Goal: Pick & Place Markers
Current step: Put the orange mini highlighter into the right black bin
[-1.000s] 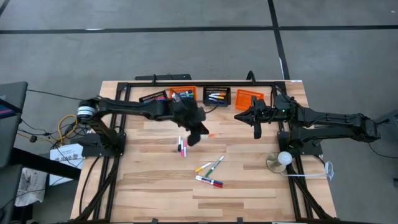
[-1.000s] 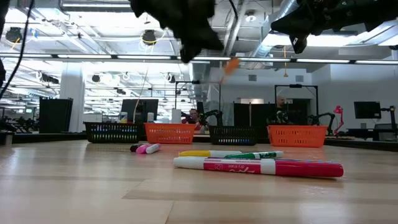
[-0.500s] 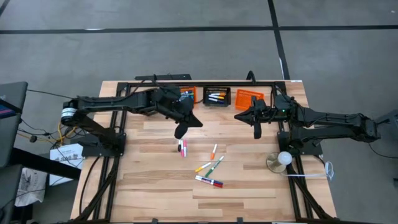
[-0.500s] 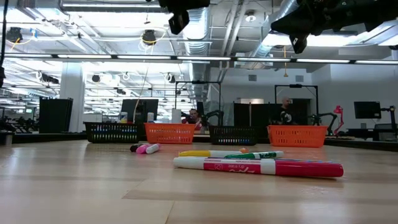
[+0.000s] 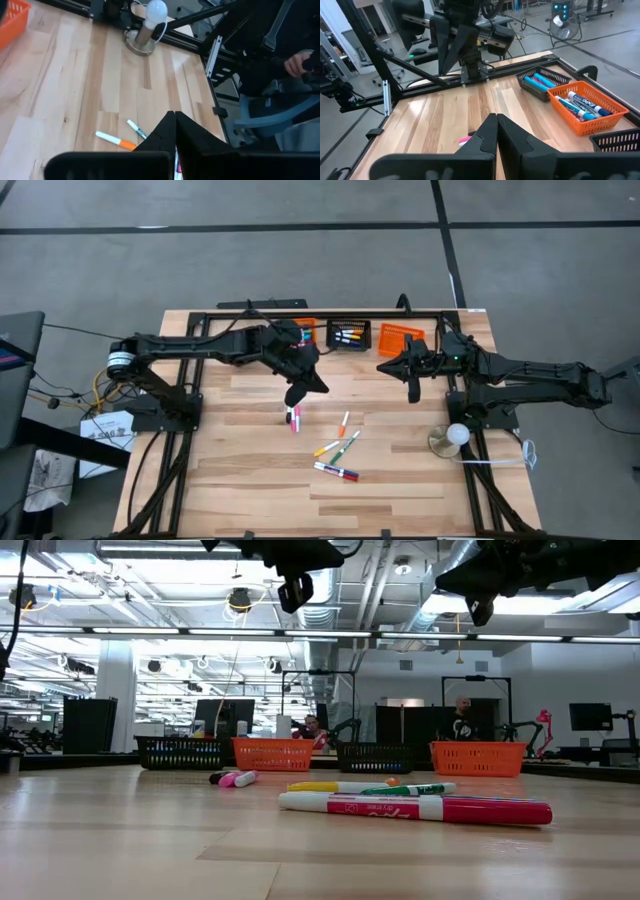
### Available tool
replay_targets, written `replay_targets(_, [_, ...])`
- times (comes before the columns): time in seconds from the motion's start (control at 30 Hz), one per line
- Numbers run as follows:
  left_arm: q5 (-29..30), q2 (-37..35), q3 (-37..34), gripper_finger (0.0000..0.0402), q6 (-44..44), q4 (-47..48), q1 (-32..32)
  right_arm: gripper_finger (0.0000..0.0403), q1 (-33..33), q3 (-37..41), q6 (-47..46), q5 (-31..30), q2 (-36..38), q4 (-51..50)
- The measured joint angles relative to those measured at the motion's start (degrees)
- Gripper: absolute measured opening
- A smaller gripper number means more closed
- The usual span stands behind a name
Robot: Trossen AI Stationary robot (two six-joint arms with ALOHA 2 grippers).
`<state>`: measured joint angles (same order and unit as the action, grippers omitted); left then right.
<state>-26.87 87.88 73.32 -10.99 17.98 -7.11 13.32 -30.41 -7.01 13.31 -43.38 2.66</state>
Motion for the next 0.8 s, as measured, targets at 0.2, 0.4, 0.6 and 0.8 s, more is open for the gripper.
replay_targets(0.2, [2.6, 0.0, 0.0, 0.0007, 5.3, 0.1, 0.8, 0.0001, -0.4, 0.0, 0.0, 0.2, 0.0, -1.1])
replay_targets(0.4, [11.2, -0.2, -2.8, 0.0006, 7.3, 1.3, 2.0, 0.0001, -3.6, 0.0, 5.9, 0.3, -1.5, -0.9])
replay_targets(0.6, [12.0, -0.8, -14.8, 0.001, -3.6, -5.5, 2.0, 0.0001, -7.5, -3.9, 10.9, 0.2, -7.9, -5.2])
replay_targets(0.8, [14.7, -4.1, -24.5, 0.0006, -11.1, -18.4, 4.6, 0.0001, -8.4, -9.1, 15.6, 0.2, -15.6, -10.6])
